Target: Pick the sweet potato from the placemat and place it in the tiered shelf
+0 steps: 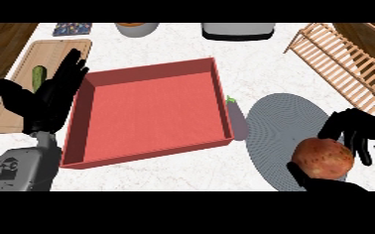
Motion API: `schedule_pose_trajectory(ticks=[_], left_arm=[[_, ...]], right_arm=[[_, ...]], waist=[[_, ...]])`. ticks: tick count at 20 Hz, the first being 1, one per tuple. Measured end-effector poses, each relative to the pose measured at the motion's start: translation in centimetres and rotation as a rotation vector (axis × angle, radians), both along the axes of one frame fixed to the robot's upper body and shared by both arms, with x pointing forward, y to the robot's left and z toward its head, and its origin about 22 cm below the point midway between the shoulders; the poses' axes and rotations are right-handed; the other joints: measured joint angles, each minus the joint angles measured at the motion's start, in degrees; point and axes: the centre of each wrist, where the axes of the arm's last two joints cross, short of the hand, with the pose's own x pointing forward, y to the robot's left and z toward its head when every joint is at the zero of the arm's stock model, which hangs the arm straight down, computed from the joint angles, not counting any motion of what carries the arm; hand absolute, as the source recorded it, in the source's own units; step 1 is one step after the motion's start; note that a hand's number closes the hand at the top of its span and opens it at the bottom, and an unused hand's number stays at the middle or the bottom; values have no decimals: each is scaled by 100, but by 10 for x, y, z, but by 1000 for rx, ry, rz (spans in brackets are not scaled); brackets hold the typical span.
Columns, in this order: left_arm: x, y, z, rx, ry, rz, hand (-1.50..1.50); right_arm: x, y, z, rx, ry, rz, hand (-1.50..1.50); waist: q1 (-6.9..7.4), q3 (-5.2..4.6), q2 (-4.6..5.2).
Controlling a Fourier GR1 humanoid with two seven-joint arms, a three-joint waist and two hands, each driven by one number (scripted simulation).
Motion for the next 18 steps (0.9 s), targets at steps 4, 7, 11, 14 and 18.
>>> schedule_pose_trajectory(ticks=[4,7,11,14,18], left_arm=[[-1,-3,0,0,-4,-1,0],[-1,-3,-3,-3,-4,6,0],[2,4,-2,-1,1,7,0],[7,1,4,-5,-4,0,0],[6,1,3,-1,-4,-3,0]], right_arm=[[16,-27,27,16,-24,-77,150],[24,-61,46,58,-42,-98,150],[36,-106,65,135,-52,-125,150],[43,-144,69,178,-60,-147,150],[52,-185,67,216,-68,-183,150]], waist=[[-6,3,-7],[-16,4,-7],[-12,4,-3],[2,6,4],[34,8,11]])
